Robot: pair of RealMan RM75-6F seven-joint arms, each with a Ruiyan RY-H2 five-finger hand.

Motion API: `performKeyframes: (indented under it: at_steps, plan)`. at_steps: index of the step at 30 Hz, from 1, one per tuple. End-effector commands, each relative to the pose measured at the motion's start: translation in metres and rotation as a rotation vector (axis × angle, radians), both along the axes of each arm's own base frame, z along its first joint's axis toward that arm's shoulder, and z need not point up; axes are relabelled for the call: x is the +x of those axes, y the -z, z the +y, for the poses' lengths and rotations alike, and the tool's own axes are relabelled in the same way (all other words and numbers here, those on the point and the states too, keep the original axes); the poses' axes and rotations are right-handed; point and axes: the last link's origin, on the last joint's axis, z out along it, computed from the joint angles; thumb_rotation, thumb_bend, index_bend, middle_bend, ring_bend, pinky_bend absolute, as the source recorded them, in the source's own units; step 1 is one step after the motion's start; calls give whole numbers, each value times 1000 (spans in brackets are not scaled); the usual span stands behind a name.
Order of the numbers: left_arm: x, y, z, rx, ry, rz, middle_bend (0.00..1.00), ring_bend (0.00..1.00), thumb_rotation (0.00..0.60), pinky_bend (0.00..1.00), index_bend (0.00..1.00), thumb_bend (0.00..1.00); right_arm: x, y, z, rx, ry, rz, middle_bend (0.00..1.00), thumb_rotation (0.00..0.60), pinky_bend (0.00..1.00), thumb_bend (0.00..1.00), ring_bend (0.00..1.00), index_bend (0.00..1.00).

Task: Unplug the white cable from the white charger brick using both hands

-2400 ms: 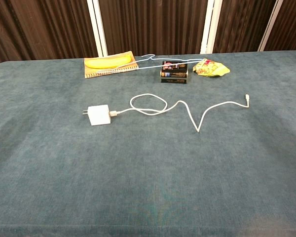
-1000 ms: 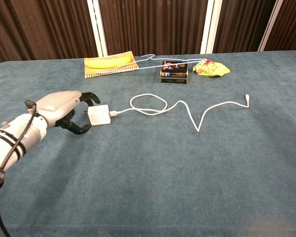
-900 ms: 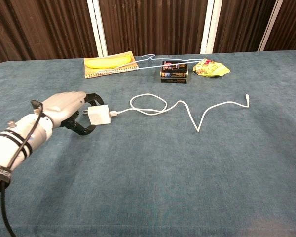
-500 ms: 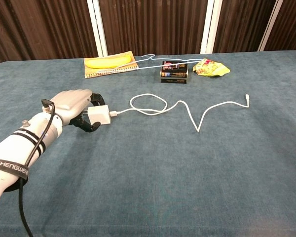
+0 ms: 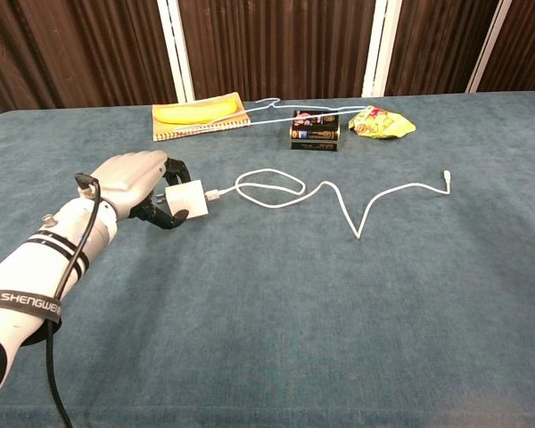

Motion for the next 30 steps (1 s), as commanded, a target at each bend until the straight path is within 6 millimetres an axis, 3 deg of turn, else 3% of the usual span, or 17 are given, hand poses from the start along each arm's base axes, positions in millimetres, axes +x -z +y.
performKeyframes:
  at_steps: [1, 5, 10, 16, 19, 23, 30]
  plan:
    - [0, -2, -10, -31, 6, -51, 755, 1000, 600, 1000, 708, 560, 2, 7, -3, 20, -24, -3, 0, 600, 0, 151, 0, 0]
    - [4, -7, -30, -76, 42, -112, 782, 1000, 600, 1000, 721, 591, 19, 29, -13, 91, -114, -89, 0, 600, 0, 151, 0, 10]
    - [10, -19, -55, -97, 98, -151, 798, 1000, 600, 1000, 725, 618, 59, 57, -36, 169, -229, -175, 11, 600, 0, 152, 0, 212]
    - [17, -33, -66, -78, 127, -152, 802, 1000, 600, 1000, 725, 626, 136, 96, -57, 219, -366, -278, 107, 600, 0, 231, 0, 433]
    - [17, -36, -68, -75, 126, -143, 802, 1000, 600, 1000, 725, 627, 164, 114, -65, 236, -397, -321, 144, 600, 0, 261, 0, 528]
    - [20, -40, -71, -63, 133, -146, 803, 1000, 600, 1000, 725, 626, 202, 148, -80, 281, -405, -357, 150, 600, 0, 271, 0, 568]
    - [20, -47, -74, -41, 149, -126, 803, 1000, 600, 1000, 725, 626, 235, 187, -99, 262, -386, -381, 157, 600, 0, 313, 0, 601]
